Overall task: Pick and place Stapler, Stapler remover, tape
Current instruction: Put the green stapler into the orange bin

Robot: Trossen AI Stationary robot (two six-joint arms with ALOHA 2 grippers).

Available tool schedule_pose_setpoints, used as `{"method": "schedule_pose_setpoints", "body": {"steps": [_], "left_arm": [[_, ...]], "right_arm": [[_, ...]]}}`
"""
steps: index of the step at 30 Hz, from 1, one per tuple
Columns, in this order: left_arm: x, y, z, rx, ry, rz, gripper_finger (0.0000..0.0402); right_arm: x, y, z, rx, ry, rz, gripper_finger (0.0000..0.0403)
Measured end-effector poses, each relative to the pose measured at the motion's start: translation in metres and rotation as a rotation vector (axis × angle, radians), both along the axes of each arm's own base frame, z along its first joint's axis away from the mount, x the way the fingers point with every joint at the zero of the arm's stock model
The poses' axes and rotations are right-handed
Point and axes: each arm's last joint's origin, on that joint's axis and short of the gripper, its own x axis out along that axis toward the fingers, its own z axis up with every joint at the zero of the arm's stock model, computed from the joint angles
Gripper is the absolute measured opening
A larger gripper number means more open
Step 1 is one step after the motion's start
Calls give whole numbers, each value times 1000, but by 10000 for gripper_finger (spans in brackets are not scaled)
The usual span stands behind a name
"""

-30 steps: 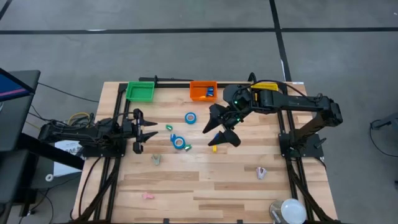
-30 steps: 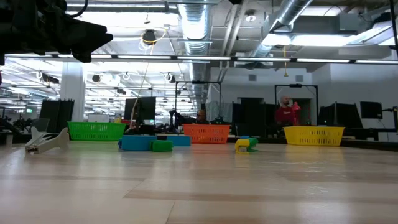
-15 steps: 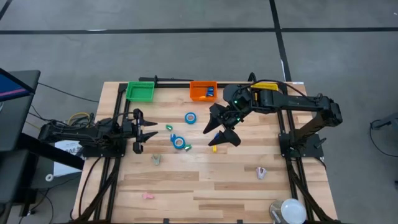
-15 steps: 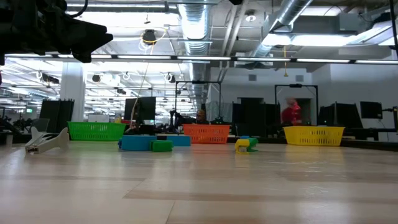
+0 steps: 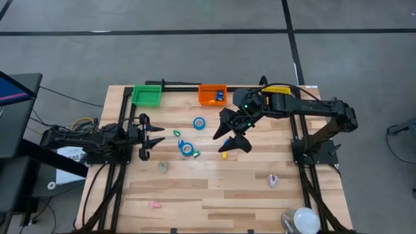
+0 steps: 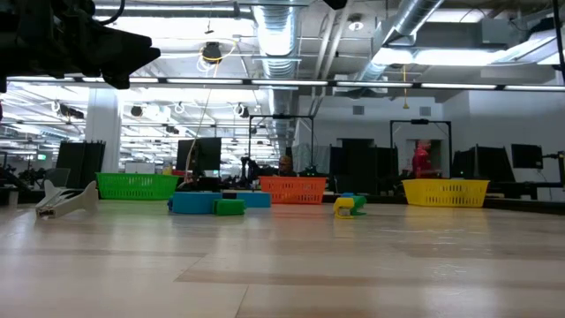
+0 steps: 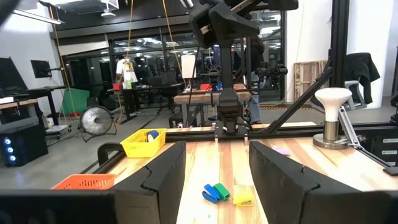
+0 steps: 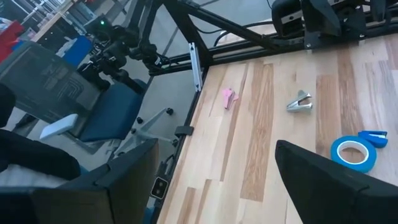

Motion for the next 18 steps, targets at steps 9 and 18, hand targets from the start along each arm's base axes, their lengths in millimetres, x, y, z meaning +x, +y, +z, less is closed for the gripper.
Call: {"method": "schedule_pose_setpoints", "body": {"steps": [9, 18], "left_arm": [[0, 0, 0, 0, 0, 0, 168], [0, 0, 0, 0, 0, 0, 168]], "right_arm": [[-3, -15, -8, -43, 127, -222, 312], [-10, -34, -21, -28, 306, -412, 312]]}}
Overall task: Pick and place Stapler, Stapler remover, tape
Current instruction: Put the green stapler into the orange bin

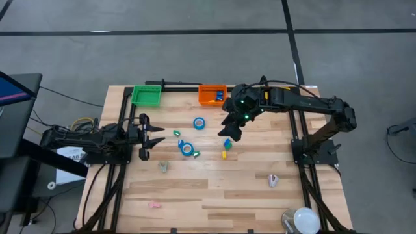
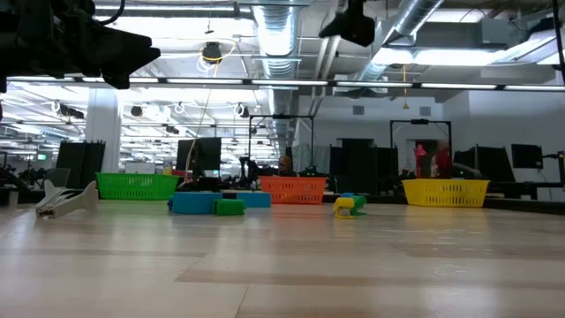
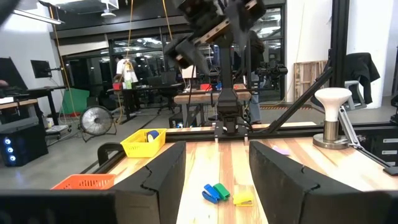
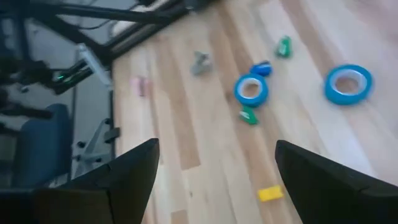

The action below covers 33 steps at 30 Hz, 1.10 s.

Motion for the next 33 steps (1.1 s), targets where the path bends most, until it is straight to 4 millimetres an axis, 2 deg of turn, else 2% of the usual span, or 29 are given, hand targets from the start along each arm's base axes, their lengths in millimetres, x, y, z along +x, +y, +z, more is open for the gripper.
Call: {"method": "schedule_pose_setpoints", "body": {"steps": [7, 12, 17, 23, 28, 33], "left_arm": [[0, 0, 0, 0, 0, 0, 168], [0, 0, 0, 0, 0, 0, 168], [1, 0, -1, 0, 8, 0, 168], [2, 0, -2, 0, 22, 0, 168], [2, 0, -2, 0, 19, 0, 168], [2, 0, -2, 0, 20, 0, 168]], "right_arm": [[9, -2, -12, -8, 44, 15, 312], [16, 0, -32, -39, 146, 79, 312], [25, -1, -61, -30, 305, 109, 312], [34, -3, -81, -30, 371, 129, 312], [39, -2, -89, -32, 392, 137, 312], [42, 9, -92, -37, 397, 150, 312]]}}
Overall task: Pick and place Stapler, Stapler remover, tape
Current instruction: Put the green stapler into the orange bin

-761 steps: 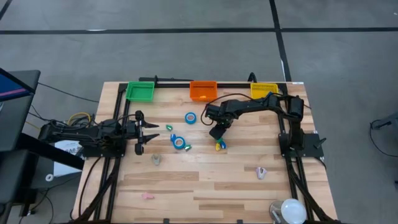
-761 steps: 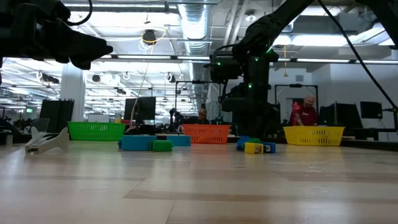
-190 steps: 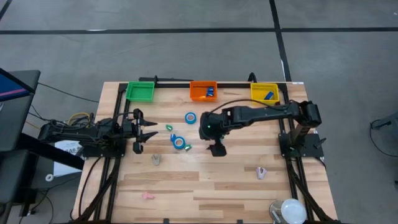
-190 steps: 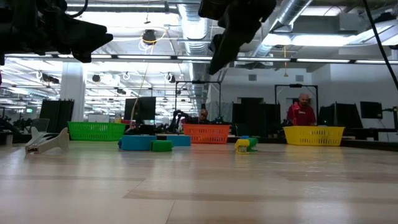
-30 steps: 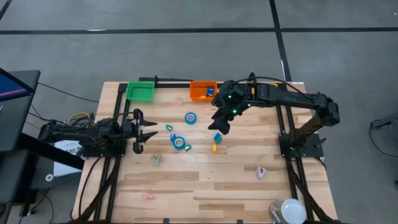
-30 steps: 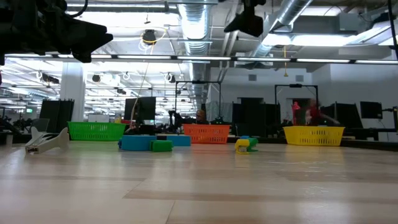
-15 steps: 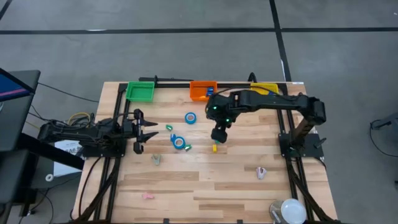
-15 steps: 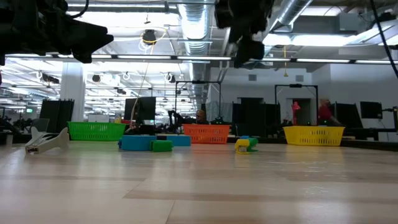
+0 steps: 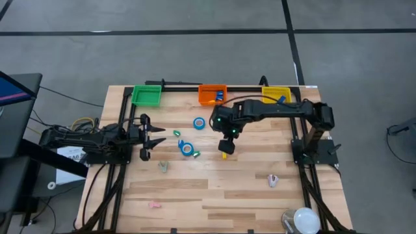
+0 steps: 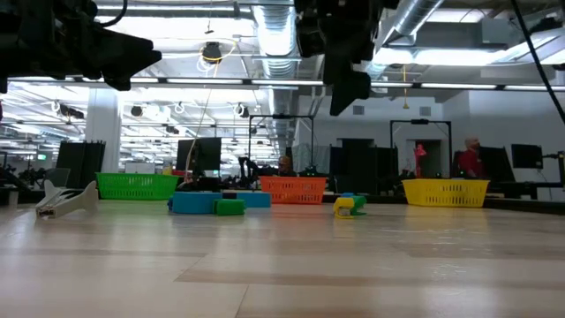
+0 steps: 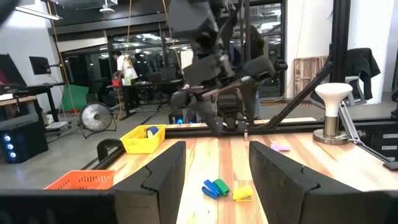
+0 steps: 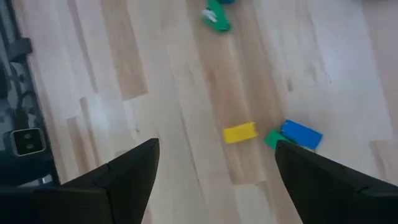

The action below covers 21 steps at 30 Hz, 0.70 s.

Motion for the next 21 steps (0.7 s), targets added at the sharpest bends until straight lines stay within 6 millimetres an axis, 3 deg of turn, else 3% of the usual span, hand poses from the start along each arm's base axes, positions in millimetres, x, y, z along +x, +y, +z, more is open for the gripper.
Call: {"method": "schedule_pose_setpoints", "body": {"steps": [8, 21], "left_arm": [[0, 0, 0, 0, 0, 0, 168], [0, 0, 0, 0, -1, 0, 168]], "right_arm": [[2, 16, 0, -29, -7, 45, 312], [2, 12, -1, -52, -7, 26, 312]]}}
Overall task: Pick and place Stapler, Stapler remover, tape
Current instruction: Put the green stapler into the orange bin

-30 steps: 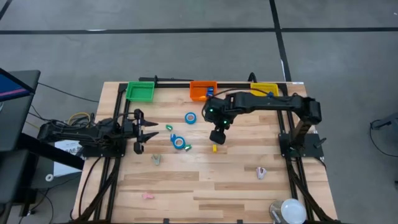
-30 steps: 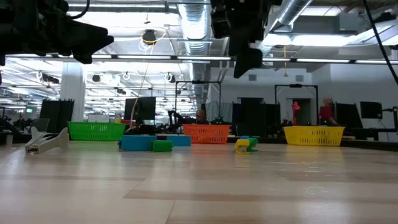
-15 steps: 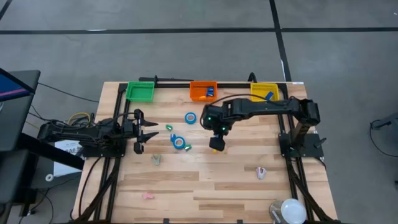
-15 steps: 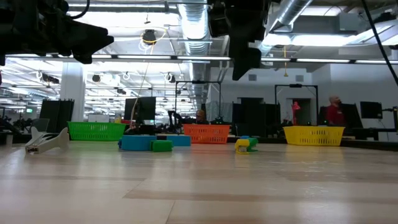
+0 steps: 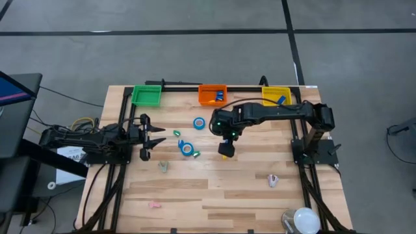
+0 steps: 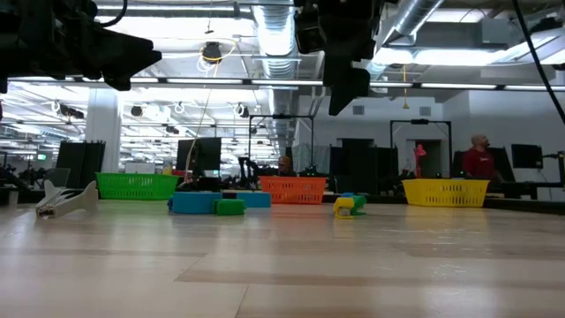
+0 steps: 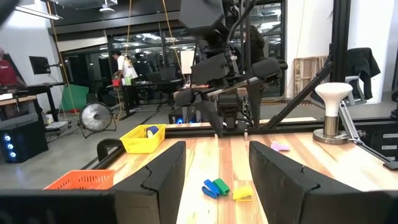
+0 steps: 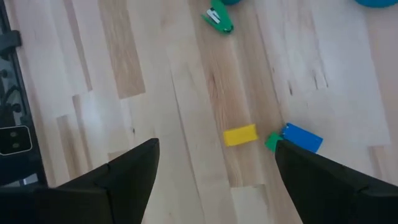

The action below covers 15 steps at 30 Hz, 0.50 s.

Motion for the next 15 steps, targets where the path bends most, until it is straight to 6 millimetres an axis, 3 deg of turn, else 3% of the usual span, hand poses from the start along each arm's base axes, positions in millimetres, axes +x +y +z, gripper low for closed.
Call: {"method": "schedule_pose_setpoints", "body": {"steps": [3, 7, 15], "left_arm": [[0, 0, 0, 0, -1, 0, 168], [0, 0, 0, 0, -3, 0, 168], [0, 0, 1, 0, -6, 0, 168]], "right_arm": [[1, 2, -9, -12, -20, 35, 312], [-1, 3, -17, -76, -50, 207, 312], [-23, -1, -20, -193, -100, 513, 312]]}}
